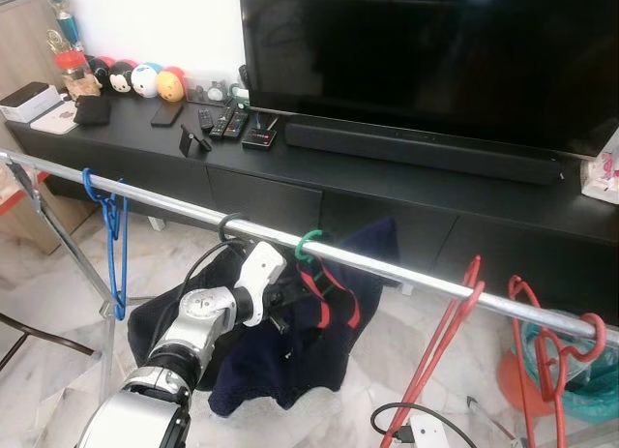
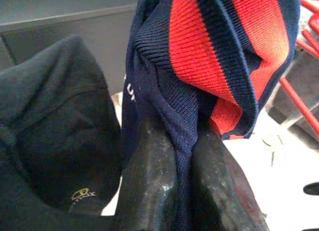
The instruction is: Hang hanger
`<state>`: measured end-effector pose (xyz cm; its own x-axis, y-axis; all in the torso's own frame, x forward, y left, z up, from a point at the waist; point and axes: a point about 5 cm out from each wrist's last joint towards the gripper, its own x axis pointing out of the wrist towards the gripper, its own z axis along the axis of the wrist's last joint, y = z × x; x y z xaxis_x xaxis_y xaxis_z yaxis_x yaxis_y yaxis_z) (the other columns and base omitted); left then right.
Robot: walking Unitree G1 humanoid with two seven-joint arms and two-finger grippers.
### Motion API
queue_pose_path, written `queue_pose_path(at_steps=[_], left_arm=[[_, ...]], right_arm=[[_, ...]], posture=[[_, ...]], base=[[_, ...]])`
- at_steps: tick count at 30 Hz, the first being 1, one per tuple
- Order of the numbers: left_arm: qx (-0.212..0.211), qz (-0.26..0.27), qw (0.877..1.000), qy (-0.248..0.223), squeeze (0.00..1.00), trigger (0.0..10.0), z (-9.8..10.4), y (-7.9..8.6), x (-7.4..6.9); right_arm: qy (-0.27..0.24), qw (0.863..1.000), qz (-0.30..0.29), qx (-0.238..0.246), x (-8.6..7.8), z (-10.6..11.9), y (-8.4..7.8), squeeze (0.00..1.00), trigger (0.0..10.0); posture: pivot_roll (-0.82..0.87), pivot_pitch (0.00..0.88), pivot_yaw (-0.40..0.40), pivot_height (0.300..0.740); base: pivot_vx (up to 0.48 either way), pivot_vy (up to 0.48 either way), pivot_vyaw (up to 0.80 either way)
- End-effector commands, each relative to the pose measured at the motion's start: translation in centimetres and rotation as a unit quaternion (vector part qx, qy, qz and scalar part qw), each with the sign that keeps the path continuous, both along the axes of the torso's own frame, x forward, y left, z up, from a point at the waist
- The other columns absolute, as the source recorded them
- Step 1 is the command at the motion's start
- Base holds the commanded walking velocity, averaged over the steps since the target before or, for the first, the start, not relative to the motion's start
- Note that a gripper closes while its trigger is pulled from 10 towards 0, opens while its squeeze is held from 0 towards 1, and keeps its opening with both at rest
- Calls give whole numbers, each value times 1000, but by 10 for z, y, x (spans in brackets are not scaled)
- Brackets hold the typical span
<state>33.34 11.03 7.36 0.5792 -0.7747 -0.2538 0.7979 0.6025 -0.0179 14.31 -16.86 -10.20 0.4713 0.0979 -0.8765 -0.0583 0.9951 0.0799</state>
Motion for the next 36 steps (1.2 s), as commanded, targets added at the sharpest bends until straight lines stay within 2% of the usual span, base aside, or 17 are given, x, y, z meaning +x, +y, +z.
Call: queue_pose_path(at_steps=[1,4,8,16,18,23,26,27,29,36], left_arm=[[-13,25,999,-30,0,10000,8,6,4],[-20,43,997,-65,0,10000,16,12,5],[-20,49,995,-84,0,10000,19,15,3],[-9,63,989,-131,0,10000,24,32,-12],[-7,65,989,-133,0,10000,25,33,-14],[5,94,986,-140,0,10000,19,43,-28],[8,143,980,-141,0,10000,13,52,-35],[8,143,980,-141,0,10000,13,52,-35],[0,177,975,-134,0,10000,10,57,-40],[1,199,974,-106,0,10000,0,64,-55]], right_arm=[[2,1000,-8,1,-2,-1,-1,0,10000],[1,1000,-9,0,-1,0,-1,0,10000],[0,1000,-9,0,-1,0,-1,0,10000],[-2,1000,-11,-1,-1,0,-1,0,10000],[-2,1000,-12,-1,-1,0,-1,0,10000],[-3,1000,-11,-2,-1,0,-2,0,10000],[-7,1000,-15,-4,-1,0,-2,0,10000],[-7,1000,-15,-4,-1,0,-2,0,10000],[-8,1000,-16,-7,-1,0,-3,0,10000],[-11,1000,-17,-12,0,0,-4,0,10000]], posture=[[-157,0,-32,740],[-151,0,-34,740],[-148,0,-34,740],[-145,0,-34,740],[-145,0,-34,740],[-141,0,-34,740],[-141,0,-33,740],[-141,0,-33,740],[-139,0,-34,740],[-136,0,-32,740]], base=[[0,0,0],[0,0,0],[0,0,0],[0,0,0],[0,0,0],[0,0,0],[0,0,0],[0,0,0],[0,0,0],[0,0,0]])
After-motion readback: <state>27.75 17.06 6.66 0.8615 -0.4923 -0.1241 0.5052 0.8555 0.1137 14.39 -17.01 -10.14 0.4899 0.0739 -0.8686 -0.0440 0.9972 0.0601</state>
